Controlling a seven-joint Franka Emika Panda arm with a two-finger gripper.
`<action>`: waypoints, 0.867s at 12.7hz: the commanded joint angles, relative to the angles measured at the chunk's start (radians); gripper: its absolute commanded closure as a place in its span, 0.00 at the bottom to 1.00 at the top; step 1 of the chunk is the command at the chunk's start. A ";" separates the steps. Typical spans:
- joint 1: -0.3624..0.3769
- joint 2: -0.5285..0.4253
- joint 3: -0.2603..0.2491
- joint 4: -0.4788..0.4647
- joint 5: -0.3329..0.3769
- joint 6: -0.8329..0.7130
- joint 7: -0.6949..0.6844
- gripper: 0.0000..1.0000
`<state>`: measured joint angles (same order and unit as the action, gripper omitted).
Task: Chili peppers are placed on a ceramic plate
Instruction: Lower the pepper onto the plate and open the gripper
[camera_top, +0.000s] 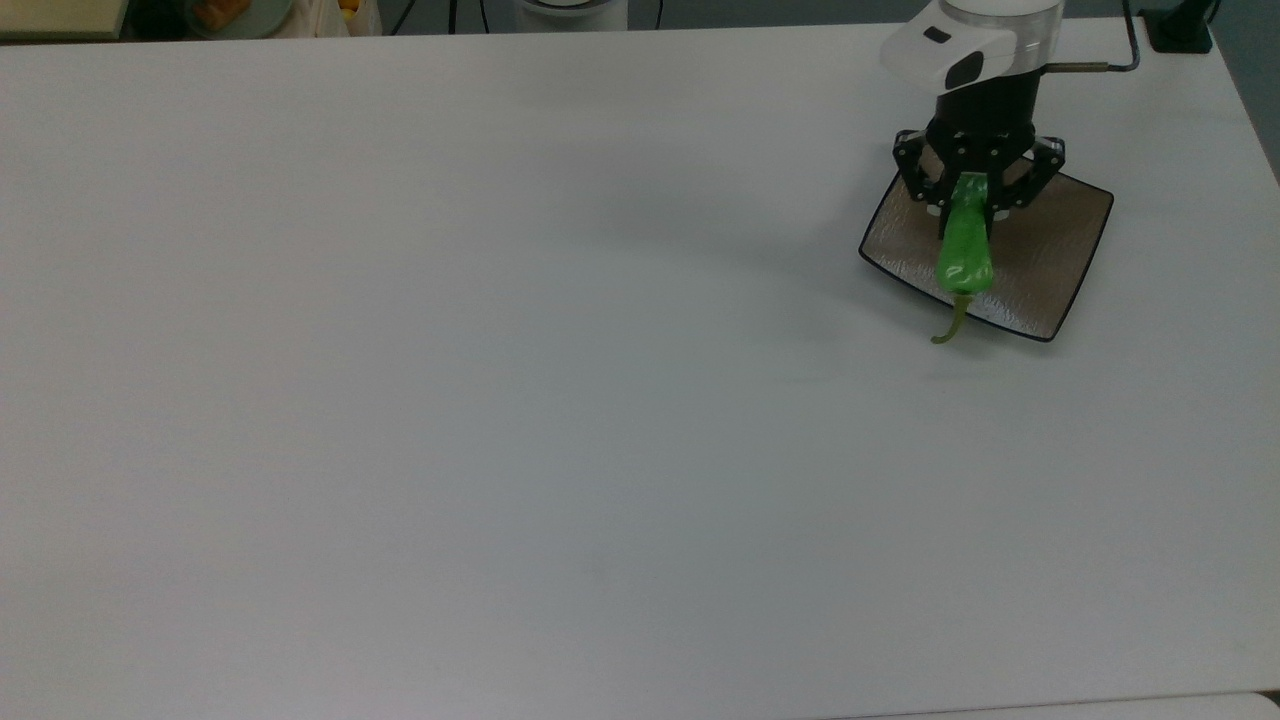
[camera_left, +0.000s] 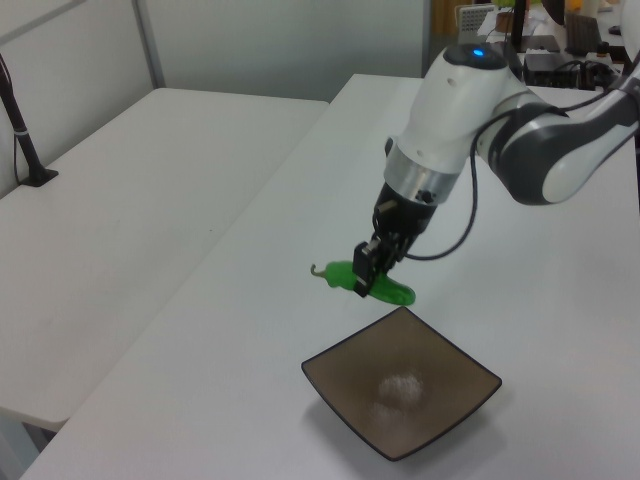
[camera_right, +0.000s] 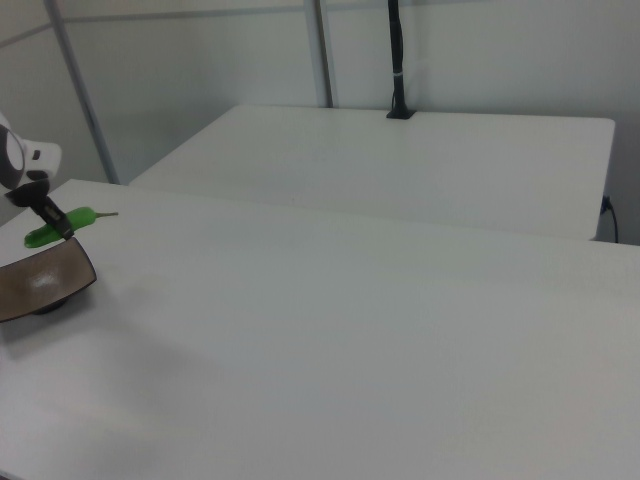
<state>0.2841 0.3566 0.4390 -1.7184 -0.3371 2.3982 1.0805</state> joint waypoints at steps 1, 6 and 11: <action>0.021 -0.021 0.036 -0.044 0.009 -0.019 0.032 0.73; 0.056 0.016 0.064 -0.050 -0.017 -0.019 0.042 0.25; 0.050 0.013 0.064 -0.041 -0.026 -0.036 0.035 0.00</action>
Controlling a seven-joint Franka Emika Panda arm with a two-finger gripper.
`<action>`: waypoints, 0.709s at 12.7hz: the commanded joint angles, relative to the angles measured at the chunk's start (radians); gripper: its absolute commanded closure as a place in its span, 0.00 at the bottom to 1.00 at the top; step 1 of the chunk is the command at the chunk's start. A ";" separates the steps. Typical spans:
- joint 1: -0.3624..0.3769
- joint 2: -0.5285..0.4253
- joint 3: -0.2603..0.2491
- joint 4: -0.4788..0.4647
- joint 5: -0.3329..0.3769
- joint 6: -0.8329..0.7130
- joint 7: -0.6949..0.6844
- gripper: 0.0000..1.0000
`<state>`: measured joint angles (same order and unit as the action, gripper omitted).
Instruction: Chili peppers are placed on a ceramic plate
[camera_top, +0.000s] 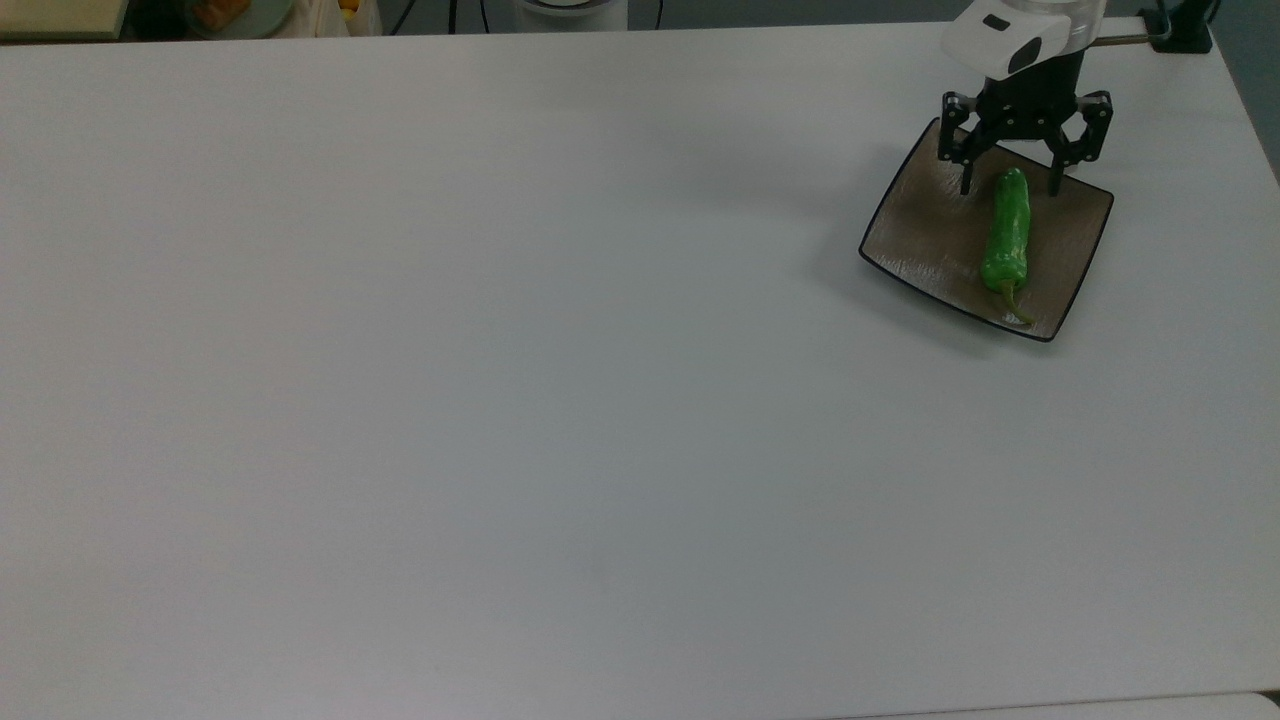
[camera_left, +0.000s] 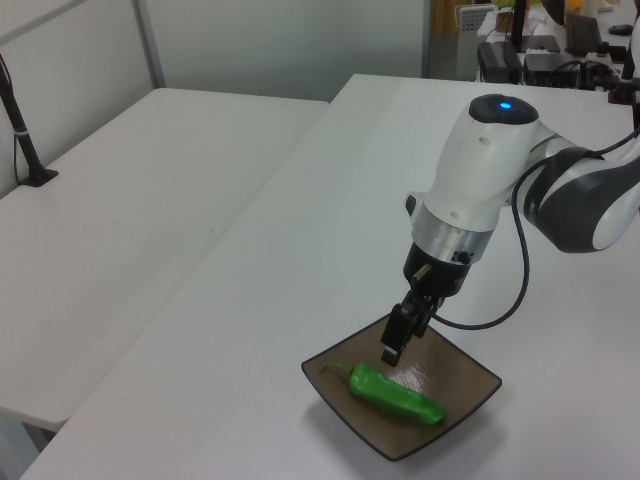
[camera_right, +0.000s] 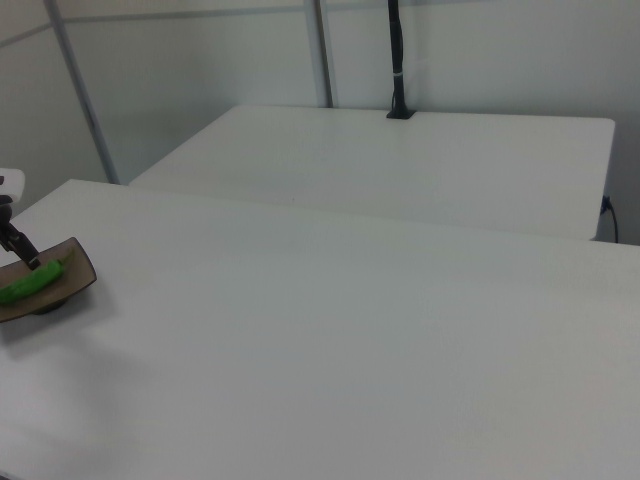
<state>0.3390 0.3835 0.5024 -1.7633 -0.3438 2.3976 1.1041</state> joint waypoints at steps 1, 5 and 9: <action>-0.012 -0.017 0.001 0.008 -0.029 -0.052 0.004 0.00; -0.047 -0.055 -0.001 0.010 -0.041 -0.194 -0.232 0.00; -0.086 -0.112 -0.024 0.012 -0.006 -0.452 -0.545 0.00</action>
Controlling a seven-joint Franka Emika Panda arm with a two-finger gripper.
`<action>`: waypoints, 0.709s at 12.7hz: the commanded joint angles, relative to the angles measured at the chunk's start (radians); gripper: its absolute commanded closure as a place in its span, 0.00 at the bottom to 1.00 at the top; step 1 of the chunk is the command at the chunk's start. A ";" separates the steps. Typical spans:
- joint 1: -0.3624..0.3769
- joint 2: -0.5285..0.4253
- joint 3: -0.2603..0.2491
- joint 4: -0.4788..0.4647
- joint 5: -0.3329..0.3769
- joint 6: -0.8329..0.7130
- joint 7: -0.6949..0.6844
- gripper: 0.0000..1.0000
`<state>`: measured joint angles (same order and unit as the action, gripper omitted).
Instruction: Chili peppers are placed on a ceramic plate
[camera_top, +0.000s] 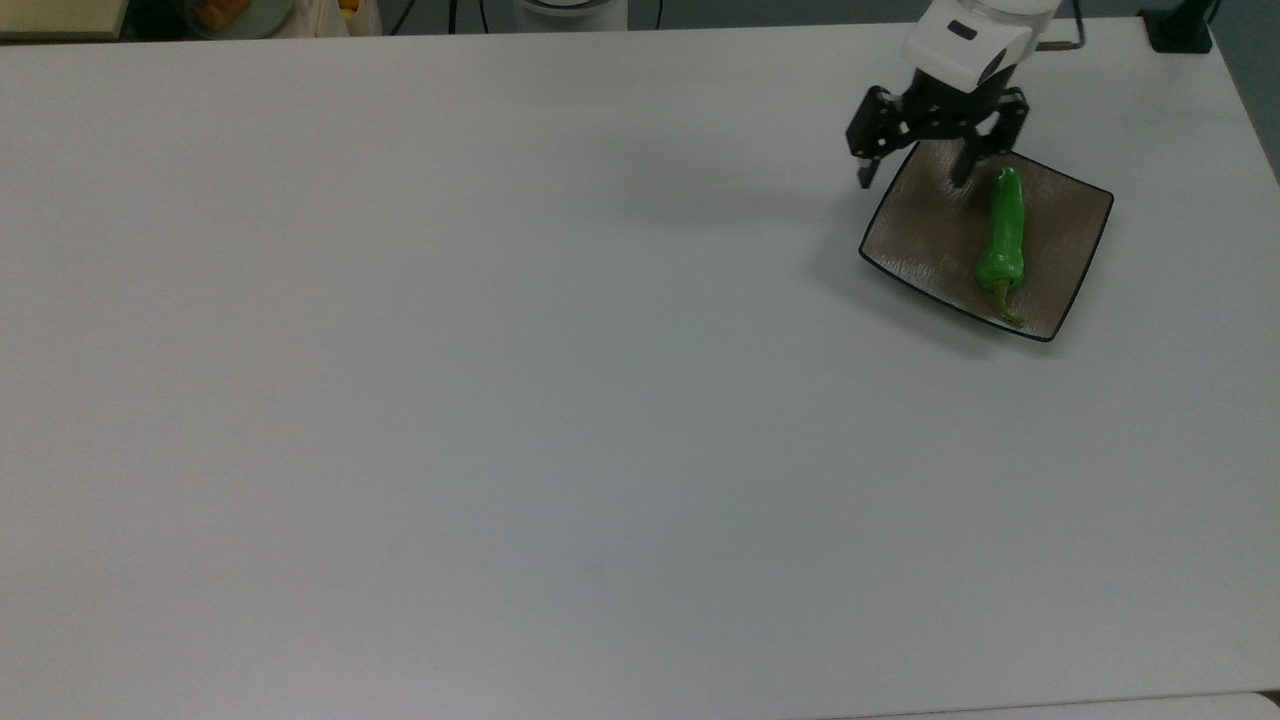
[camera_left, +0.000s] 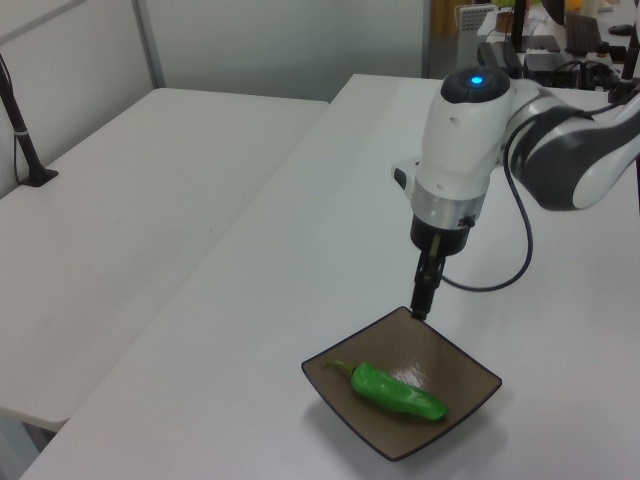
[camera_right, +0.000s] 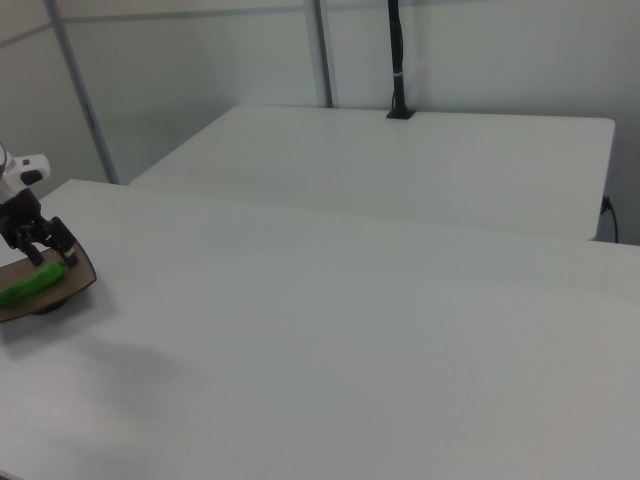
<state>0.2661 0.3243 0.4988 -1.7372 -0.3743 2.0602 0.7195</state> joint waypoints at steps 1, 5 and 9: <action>-0.013 -0.066 -0.052 -0.015 0.031 -0.164 -0.223 0.00; -0.011 -0.157 -0.209 -0.013 0.158 -0.282 -0.504 0.00; -0.010 -0.212 -0.380 0.005 0.248 -0.279 -0.564 0.00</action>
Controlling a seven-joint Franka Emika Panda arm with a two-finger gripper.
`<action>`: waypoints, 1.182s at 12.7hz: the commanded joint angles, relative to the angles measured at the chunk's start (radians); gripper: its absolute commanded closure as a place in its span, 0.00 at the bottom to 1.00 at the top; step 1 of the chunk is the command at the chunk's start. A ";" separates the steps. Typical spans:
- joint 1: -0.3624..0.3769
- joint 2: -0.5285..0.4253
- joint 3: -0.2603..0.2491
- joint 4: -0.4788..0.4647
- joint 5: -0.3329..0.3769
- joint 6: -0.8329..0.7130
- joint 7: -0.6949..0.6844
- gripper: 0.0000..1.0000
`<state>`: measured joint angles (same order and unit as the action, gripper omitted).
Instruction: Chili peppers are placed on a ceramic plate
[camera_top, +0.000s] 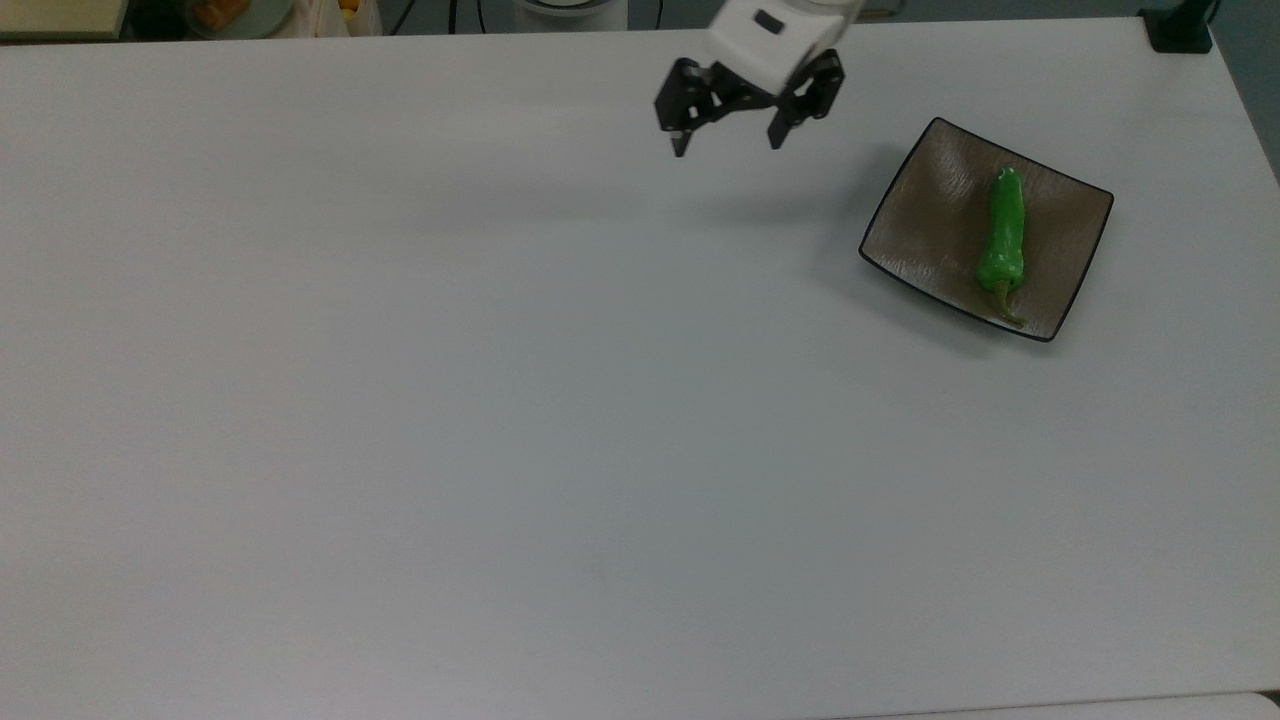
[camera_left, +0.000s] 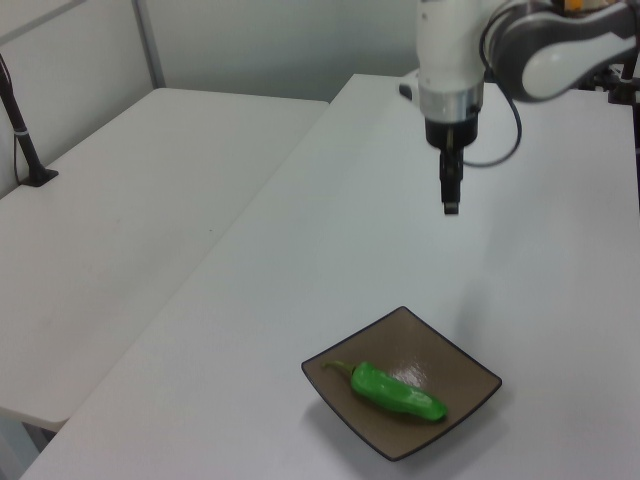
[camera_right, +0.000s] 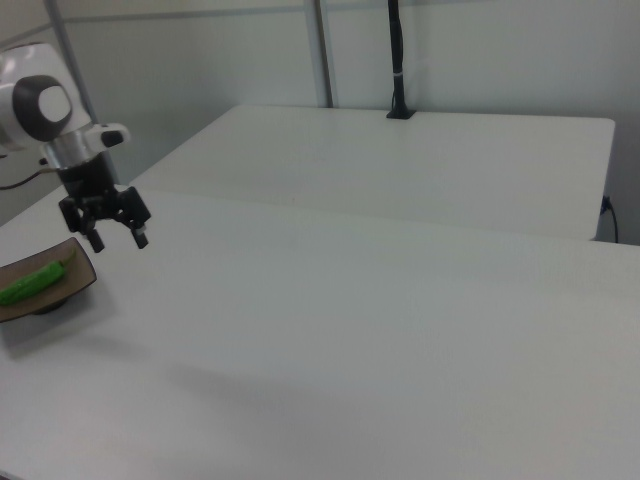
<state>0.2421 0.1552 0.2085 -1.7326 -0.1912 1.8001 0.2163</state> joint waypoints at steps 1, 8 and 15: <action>0.013 -0.048 -0.125 0.007 0.078 -0.025 -0.098 0.00; -0.043 -0.144 -0.264 0.004 0.217 -0.111 -0.255 0.00; -0.115 -0.167 -0.245 0.002 0.208 -0.098 -0.241 0.00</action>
<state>0.1507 0.0137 -0.0509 -1.7145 0.0106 1.7008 -0.0205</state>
